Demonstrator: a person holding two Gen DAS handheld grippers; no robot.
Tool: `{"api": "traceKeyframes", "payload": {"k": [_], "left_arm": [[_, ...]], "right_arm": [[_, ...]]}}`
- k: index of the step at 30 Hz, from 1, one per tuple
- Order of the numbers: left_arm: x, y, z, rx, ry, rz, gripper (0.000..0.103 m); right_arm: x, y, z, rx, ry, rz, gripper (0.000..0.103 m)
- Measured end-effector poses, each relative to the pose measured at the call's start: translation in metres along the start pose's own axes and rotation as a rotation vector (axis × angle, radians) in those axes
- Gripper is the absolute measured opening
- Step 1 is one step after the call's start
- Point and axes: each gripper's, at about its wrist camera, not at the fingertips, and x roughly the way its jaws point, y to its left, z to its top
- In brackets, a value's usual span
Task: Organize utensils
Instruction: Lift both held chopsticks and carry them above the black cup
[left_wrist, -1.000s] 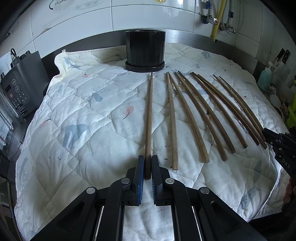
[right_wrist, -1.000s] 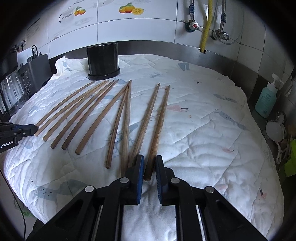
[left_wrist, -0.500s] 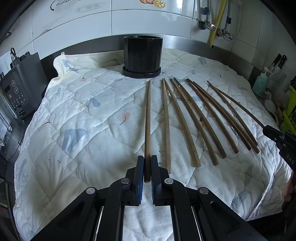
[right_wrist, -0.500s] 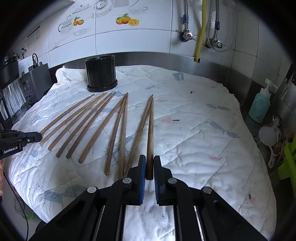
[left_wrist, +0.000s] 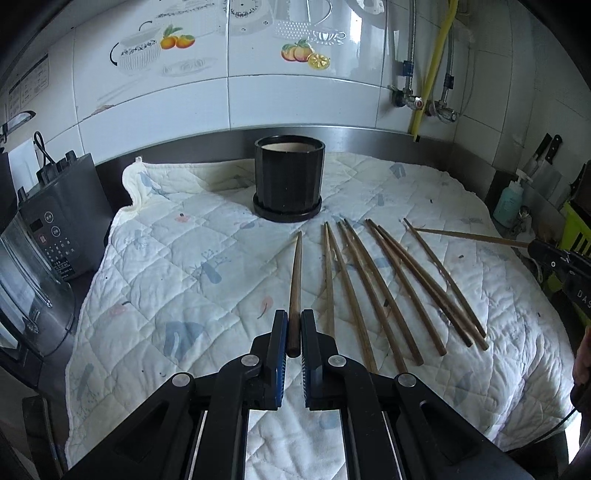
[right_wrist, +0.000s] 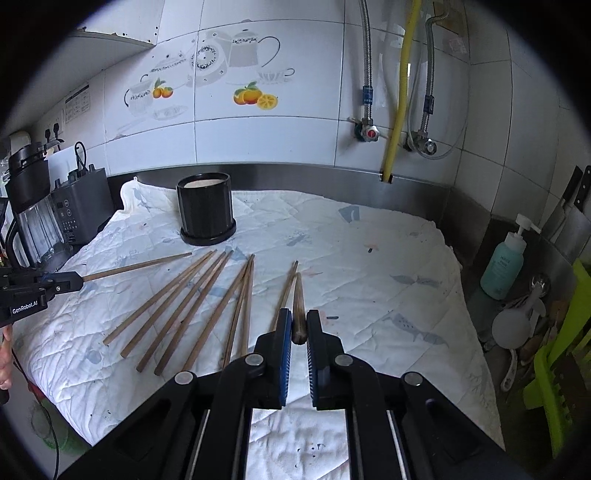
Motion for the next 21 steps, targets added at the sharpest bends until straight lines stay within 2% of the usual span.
{"api": "traceKeyframes", "payload": {"k": [13,21], "left_arm": [[-0.020,0.005,0.068,0.045,-0.054,0.016,0.007],[-0.037,0.000,0.110,0.096,-0.086,0.013,0.007]], "right_arm": [[-0.003,0.004,0.066,-0.120,-0.025,0.055,0.010],[-0.003,0.004,0.104,-0.139,-0.024,0.100,0.010]]}}
